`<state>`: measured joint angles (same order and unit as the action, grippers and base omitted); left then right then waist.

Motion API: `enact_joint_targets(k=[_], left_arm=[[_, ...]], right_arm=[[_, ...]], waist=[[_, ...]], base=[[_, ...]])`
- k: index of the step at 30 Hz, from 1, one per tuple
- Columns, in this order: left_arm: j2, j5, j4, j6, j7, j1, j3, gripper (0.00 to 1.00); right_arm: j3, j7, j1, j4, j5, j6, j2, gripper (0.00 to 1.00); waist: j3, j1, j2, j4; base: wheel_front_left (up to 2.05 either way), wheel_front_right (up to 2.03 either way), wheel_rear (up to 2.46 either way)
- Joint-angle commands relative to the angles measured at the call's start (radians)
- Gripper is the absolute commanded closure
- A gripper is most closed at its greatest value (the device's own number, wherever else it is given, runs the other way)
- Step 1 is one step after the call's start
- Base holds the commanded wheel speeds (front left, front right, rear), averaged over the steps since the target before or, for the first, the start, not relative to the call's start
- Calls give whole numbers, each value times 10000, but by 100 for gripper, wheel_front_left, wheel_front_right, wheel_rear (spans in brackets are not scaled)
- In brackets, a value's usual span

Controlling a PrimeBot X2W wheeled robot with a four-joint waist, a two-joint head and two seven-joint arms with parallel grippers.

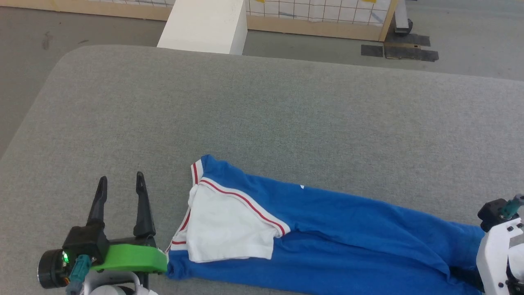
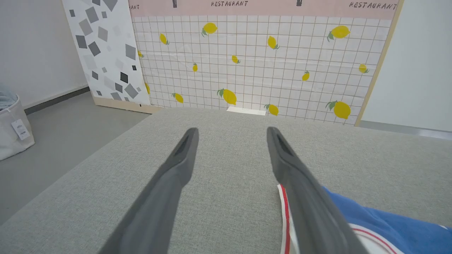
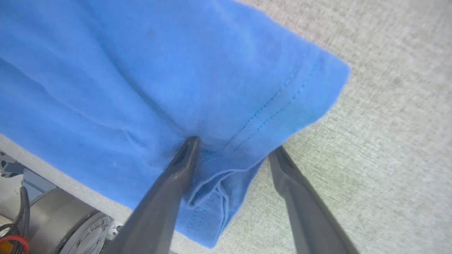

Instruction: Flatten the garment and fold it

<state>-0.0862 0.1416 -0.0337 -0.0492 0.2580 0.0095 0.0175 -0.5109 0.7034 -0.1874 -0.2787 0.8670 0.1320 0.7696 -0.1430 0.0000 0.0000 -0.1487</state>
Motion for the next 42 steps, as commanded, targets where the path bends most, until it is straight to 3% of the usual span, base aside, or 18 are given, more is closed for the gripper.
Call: enact_joint_targets(k=[1, 2, 3, 14, 18, 19, 23, 27, 35, 42], left_arm=[[102, -177, 41, 121, 37, 1, 124, 0], [134, -242, 46, 170, 37, 0, 192, 0], [167, -318, 62, 234, 37, 4, 262, 0], [305, -777, 114, 554, 37, 179, 702, 0], [322, -928, 121, 595, 37, 316, 702, 0], [330, -982, 126, 635, 37, 398, 690, 0], [338, -1064, 149, 646, 37, 544, 676, 0], [343, -1111, 163, 643, 38, 636, 620, 0], [348, -1227, 209, 679, 38, 728, 500, 0], [351, -1188, 242, 732, 38, 518, 253, 0]], right_arm=[[-428, -48, 124, -214, -84, -13, -480, 54], [-458, -104, 75, -197, -110, -13, -463, 95], [-481, -183, 15, -167, -110, -13, -446, 100], [-248, -1181, -381, 724, -353, -13, 434, 100], [226, -1261, -157, 845, -249, -13, 972, 100], [707, -1280, 210, 651, -133, -13, 1486, 100], [1577, -1376, 874, -176, -45, -13, 2043, 100], [1886, -1490, 1265, -87, -15, -13, 2045, 100], [1760, -1263, 1394, 2660, 201, -13, 1948, 100], [883, -450, 615, 5360, 136, -13, 1459, 100]], waist=[[12, 0, 0, 64], [15, 0, 0, 97], [28, 0, 0, 139], [439, 0, 0, 571], [594, 0, 0, 694], [677, 0, 0, 735], [767, 0, 0, 807], [803, 0, 0, 843], [895, 0, 0, 841], [602, 0, 0, 611]], base=[[0, 0, 0], [0, 0, 0], [0, 0, 0], [0, 0, 0], [0, 0, 0], [0, 0, 0], [0, 0, 0], [0, 0, 0], [0, 0, 0], [0, 0, 0]])
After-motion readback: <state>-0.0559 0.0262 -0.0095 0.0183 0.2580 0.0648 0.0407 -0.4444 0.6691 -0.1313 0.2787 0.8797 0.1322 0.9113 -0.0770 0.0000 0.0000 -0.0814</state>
